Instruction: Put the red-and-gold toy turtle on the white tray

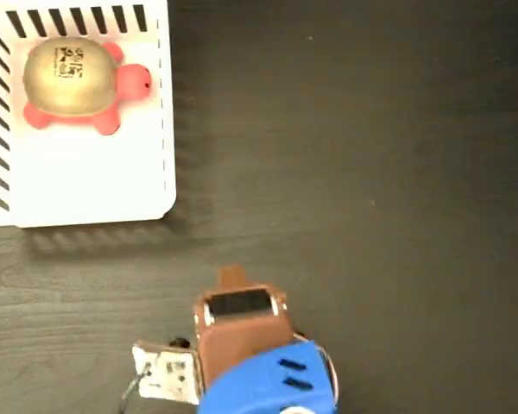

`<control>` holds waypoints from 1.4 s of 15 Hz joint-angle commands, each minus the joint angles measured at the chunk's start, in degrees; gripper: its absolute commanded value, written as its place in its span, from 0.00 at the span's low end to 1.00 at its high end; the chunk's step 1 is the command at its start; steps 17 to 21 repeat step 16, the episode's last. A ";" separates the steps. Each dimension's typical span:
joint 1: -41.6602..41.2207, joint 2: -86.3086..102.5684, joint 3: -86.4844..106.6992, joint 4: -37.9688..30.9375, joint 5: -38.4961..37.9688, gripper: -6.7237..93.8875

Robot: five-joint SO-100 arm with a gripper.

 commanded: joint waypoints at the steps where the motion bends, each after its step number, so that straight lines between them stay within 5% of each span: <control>1: 0.00 1.14 0.97 0.26 -0.88 0.07; 21: -3.16 1.14 0.97 0.09 -4.04 0.07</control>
